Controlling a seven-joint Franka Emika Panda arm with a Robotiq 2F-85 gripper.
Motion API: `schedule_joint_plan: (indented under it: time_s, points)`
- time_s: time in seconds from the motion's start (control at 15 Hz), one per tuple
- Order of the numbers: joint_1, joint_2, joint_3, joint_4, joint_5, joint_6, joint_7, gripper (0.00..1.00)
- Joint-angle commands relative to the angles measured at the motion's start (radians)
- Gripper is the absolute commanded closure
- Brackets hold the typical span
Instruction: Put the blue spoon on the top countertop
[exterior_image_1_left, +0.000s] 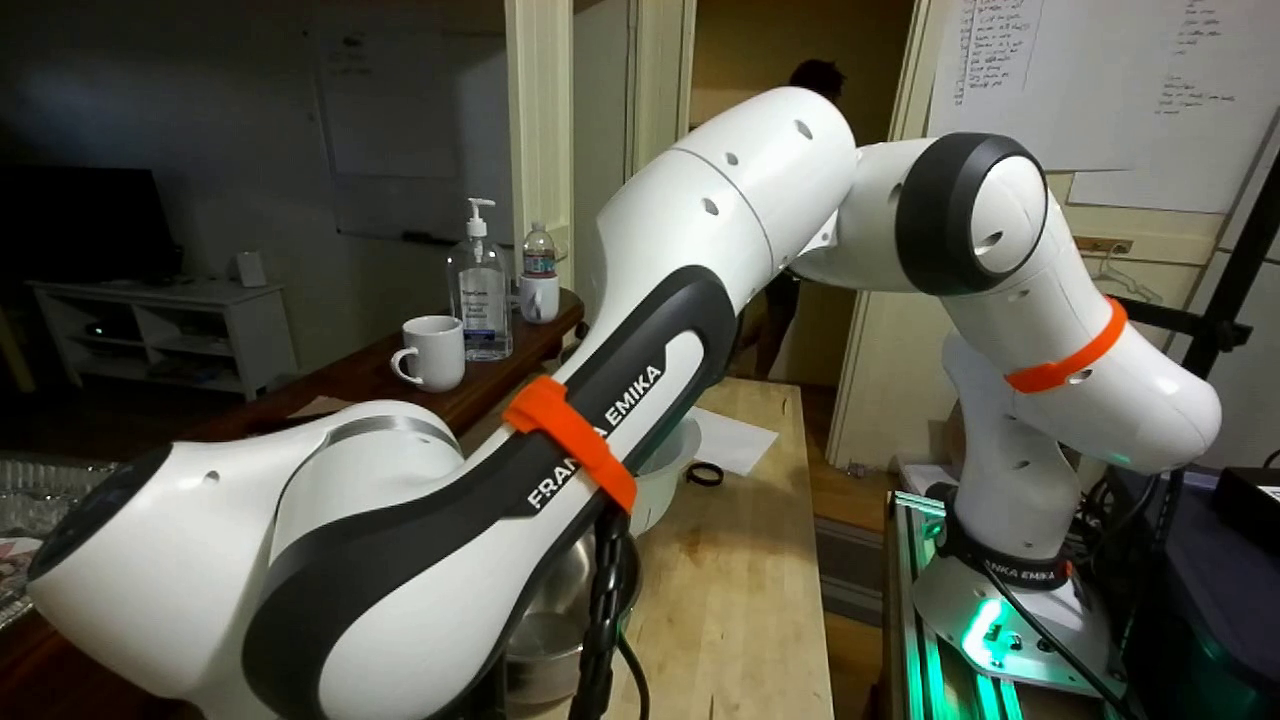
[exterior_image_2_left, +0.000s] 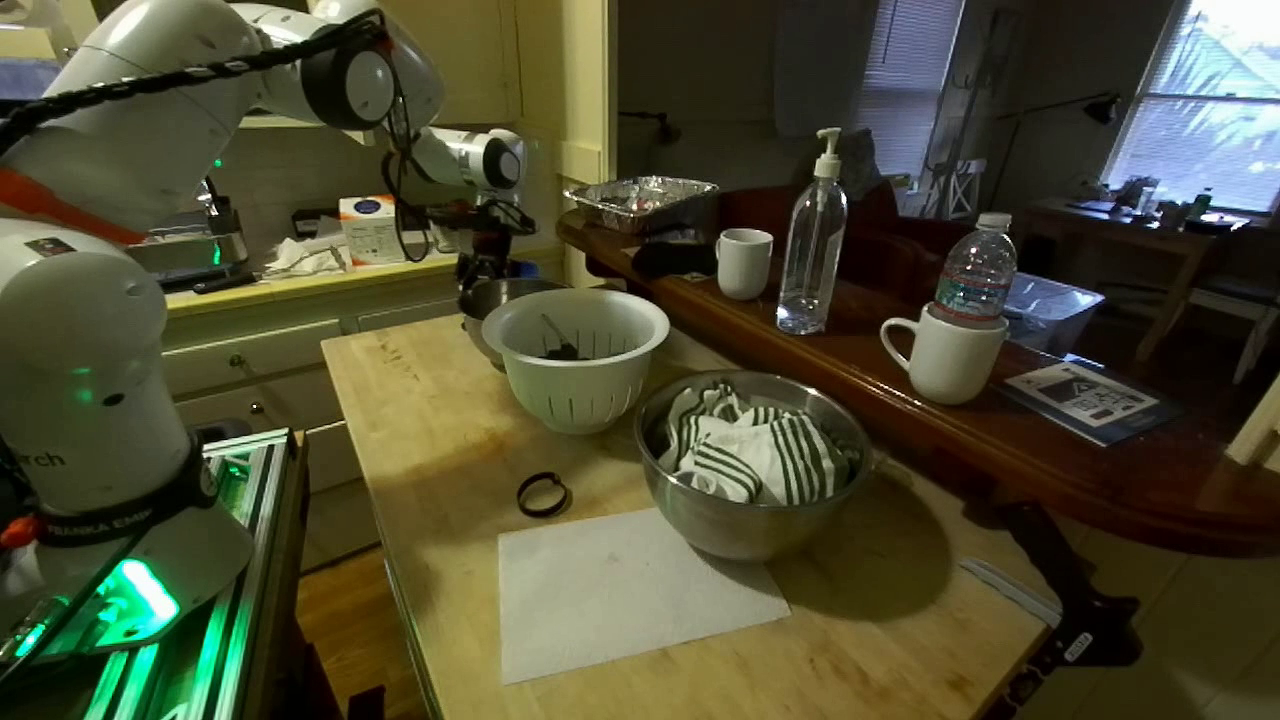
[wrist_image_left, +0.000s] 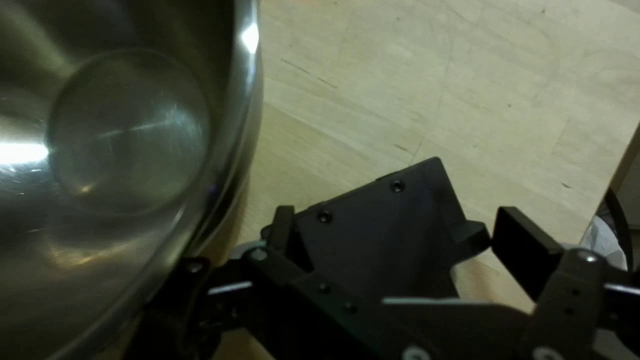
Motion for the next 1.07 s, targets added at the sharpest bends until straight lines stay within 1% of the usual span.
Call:
schedule_joint_plan:
  time_s: [0.0, 0.4, 0.53, 0.93, 1.0]
  points:
    - [0.004, -0.021, -0.008, -0.027, -0.009, 0.023, -0.016, 0.00]
    - [0.019, -0.071, 0.001, -0.030, -0.006, -0.003, -0.011, 0.00]
    - [0.016, -0.082, 0.003, -0.037, -0.009, -0.001, -0.034, 0.00]
    - [-0.002, -0.081, 0.006, -0.058, -0.036, 0.002, -0.159, 0.00]
    - [-0.006, -0.076, 0.008, -0.063, -0.051, 0.006, -0.201, 0.00]
